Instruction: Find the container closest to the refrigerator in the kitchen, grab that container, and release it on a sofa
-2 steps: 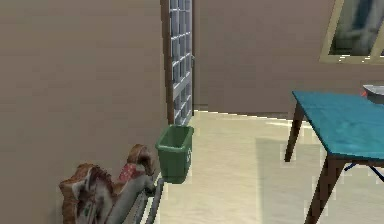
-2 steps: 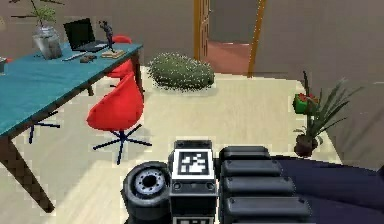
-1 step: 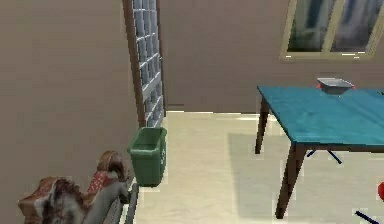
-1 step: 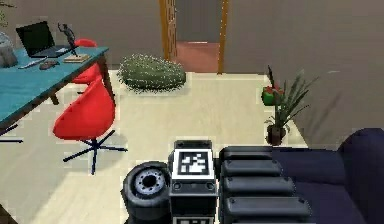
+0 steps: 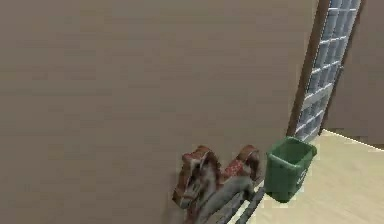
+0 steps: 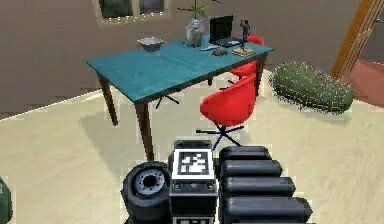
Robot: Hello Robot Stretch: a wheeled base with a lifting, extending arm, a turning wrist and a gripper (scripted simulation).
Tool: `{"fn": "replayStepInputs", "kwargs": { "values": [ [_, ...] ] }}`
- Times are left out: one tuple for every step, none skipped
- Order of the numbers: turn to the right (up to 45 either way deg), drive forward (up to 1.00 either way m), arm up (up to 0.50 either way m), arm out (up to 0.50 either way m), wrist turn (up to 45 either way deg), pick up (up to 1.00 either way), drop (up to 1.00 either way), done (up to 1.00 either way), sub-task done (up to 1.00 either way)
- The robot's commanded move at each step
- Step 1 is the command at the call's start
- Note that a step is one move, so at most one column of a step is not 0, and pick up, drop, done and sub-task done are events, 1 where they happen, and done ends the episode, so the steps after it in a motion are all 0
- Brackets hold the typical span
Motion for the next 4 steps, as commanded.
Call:
{"fn": "replayStepInputs", "kwargs": {
  "values": [
    [-45.0, 0.00, 0.00, 0.00, 0.0, 0.00, 0.00, 0.00, 0.00],
    [-21.0, 0.00, 0.00, 0.00, 0.0, 0.00, 0.00, 0.00, 0.00],
    [45.0, 0.00, 0.00, 0.00, 0.0, 0.00, 0.00, 0.00, 0.00],
    [45.0, 0.00, 0.00, 0.00, 0.0, 0.00, 0.00, 0.00, 0.00]
  ]
}}
